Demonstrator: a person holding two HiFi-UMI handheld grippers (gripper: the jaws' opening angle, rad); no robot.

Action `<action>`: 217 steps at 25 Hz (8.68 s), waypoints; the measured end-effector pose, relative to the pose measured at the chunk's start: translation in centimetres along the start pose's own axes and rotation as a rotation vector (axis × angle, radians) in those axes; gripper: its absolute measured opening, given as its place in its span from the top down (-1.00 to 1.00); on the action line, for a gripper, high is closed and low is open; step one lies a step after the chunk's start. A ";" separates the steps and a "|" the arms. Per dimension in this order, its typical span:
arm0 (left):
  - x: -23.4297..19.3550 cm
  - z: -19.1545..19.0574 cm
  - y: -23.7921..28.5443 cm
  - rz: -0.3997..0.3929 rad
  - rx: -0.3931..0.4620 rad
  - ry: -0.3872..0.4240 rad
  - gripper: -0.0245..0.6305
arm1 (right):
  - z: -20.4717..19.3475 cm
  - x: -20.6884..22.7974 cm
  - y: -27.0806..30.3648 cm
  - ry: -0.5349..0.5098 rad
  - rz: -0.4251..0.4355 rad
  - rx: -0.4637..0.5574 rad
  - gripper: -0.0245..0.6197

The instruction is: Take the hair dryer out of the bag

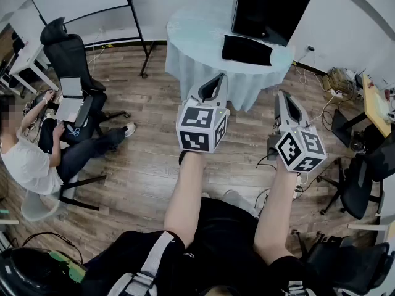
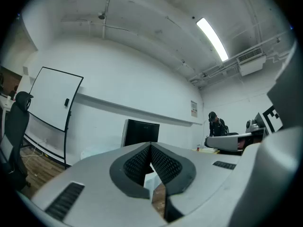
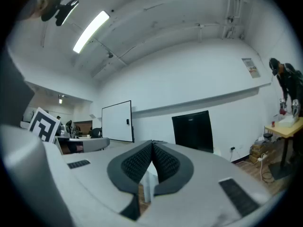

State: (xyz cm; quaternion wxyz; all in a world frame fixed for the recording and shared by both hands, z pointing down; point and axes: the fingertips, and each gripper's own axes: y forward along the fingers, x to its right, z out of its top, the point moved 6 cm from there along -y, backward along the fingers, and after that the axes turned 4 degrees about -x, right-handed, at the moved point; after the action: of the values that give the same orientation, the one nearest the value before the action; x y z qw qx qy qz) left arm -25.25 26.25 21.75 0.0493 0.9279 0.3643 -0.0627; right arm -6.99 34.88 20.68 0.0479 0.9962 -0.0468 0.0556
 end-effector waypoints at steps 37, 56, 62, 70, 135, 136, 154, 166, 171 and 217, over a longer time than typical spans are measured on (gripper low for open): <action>-0.9 -7.5 11.3 -0.042 -0.161 -0.074 0.90 | -5.8 9.0 7.6 0.050 -0.077 -0.176 0.91; -0.7 -6.4 25.7 -0.003 -0.253 0.059 0.90 | -3.6 22.4 16.6 0.174 -0.060 -0.109 0.91; 0.7 -4.1 28.7 -0.002 -0.237 0.123 0.90 | -2.0 26.8 16.3 0.211 -0.096 -0.046 0.91; 1.6 -3.8 31.6 -0.023 -0.255 0.186 0.90 | -1.7 29.8 15.6 0.238 -0.131 -0.022 0.91; -4.9 -26.8 58.1 -0.370 -0.894 0.685 0.23 | -17.1 39.1 39.7 0.422 -0.154 -0.513 0.91; -5.0 -26.9 58.2 -0.374 -0.898 0.688 0.25 | -17.1 39.0 39.9 0.422 -0.152 -0.514 0.91; -6.5 -24.1 58.0 -0.356 -0.832 0.560 0.88 | -15.9 37.6 41.9 0.382 -0.104 -0.527 0.91; -10.0 -23.0 57.0 -0.315 -0.833 0.480 0.87 | -16.0 36.6 44.2 0.299 -0.107 -0.619 0.90; -10.7 -23.1 56.8 -0.298 -0.830 0.457 0.87 | -17.4 35.5 45.1 0.285 -0.063 -0.681 0.89; -12.8 -22.0 57.3 -0.410 -0.905 0.258 0.64 | -24.3 36.5 49.5 0.421 0.035 -0.871 0.61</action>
State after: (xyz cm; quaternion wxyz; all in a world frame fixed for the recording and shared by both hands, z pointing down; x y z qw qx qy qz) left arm 6.26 -21.14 48.04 0.3872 0.7233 0.5326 0.2079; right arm 21.70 -14.96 53.36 0.4679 0.8498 -0.0718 0.2319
